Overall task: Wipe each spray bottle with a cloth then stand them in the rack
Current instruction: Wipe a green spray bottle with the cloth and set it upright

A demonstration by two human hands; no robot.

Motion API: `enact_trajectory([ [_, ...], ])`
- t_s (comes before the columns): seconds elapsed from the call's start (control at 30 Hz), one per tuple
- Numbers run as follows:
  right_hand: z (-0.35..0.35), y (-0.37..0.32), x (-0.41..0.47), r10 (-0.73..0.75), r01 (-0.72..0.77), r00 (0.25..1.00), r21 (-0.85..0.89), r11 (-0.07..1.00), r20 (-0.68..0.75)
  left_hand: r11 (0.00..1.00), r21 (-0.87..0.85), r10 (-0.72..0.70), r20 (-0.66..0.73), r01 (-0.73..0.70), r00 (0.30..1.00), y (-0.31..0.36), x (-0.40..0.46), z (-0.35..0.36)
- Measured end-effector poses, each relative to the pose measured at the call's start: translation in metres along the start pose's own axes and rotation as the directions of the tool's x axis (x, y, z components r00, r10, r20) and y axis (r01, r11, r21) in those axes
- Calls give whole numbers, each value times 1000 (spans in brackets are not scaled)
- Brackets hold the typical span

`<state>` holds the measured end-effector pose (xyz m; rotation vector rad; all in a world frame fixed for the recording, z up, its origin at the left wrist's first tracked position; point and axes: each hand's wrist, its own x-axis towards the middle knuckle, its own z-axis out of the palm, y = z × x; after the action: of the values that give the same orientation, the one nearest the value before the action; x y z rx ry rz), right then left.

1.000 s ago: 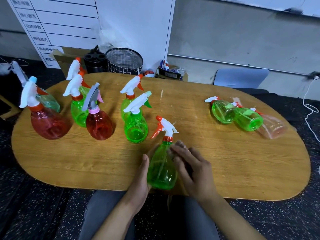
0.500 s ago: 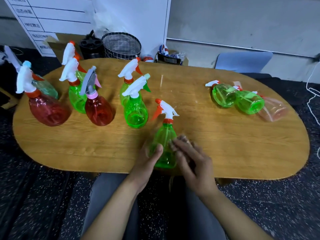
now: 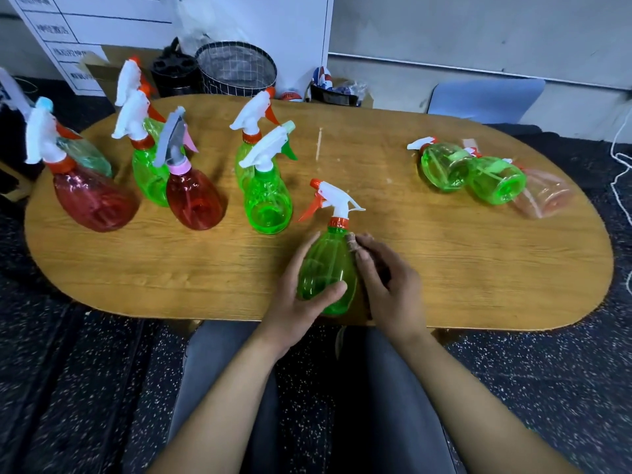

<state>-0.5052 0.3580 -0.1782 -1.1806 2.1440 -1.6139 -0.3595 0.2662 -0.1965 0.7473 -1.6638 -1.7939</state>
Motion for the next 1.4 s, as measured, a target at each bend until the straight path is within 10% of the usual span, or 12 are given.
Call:
enact_trajectory([
  [0.4,-17,-26,47,-358,346,934,-316,883,24,1000,-21,19,-18,-19,1000,0,2,-2],
  [0.73,-14,-16,64,-351,443,885,-320,837,306,999,1,41,21,-41,999,-4,4,-1],
  [0.9,-17,-13,81,-323,323,941,-546,773,100,998,45,46,39,-48,998,-3,5,0],
  [1.4,-15,-17,84,-365,377,922,-506,776,129,993,112,31,68,-39,997,-7,3,2],
])
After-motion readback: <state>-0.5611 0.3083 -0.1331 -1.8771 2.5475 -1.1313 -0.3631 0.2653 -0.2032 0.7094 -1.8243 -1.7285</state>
